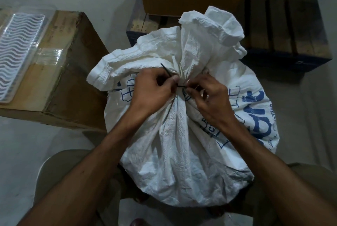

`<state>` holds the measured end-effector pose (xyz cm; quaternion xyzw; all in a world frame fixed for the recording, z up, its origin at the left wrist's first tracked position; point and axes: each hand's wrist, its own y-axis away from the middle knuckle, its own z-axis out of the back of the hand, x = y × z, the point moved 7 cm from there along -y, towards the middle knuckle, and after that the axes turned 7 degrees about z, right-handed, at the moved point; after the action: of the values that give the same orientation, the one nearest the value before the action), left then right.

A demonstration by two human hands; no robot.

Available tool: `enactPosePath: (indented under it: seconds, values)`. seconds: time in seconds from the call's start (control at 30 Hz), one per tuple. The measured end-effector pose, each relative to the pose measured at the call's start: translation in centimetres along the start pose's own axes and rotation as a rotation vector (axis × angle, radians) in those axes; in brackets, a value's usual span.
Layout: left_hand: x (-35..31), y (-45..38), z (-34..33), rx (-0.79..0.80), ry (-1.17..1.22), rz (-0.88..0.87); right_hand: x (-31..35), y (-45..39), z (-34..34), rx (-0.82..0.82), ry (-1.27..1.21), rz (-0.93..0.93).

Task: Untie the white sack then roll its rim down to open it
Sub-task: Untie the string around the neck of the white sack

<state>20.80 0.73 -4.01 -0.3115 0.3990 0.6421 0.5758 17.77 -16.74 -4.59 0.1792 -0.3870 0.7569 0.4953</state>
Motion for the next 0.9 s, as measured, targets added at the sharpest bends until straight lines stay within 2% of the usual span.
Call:
enactPosePath:
  seconds: [0.2,0.3,0.5,0.57,0.63,0.7,0.77,0.9]
  values:
    - [1.2,0.2,0.2,0.108,0.299,0.306,0.2,0.4,-0.6,-0.068,0.089,0.053]
    - [0.9,0.4,0.4,0.125,0.344,0.342,0.4,0.5,-0.5,-0.102,0.106,0.052]
    - [0.3,0.4,0.8,0.13,0.35,0.261,1.1,0.5,-0.5,-0.067,0.131,0.12]
    - [-0.4,0.3,1.3,0.156,0.199,0.105,0.8,0.5,-0.9,-0.019,0.165,0.112]
    - [-1.7,0.7,1.3,0.215,-0.089,-0.155,0.3,0.5,-1.4,0.027,0.207,0.094]
    - [-1.8,1.0,0.8,0.264,-0.253,-0.285,0.0,0.4,-1.7,0.04,0.216,0.079]
    - [-1.6,1.0,0.6,0.261,-0.299,-0.331,-0.1,0.2,-1.6,0.013,0.185,0.063]
    - [-0.5,0.0,0.6,0.209,-0.334,-0.275,-0.5,0.0,-1.1,-0.031,0.077,-0.001]
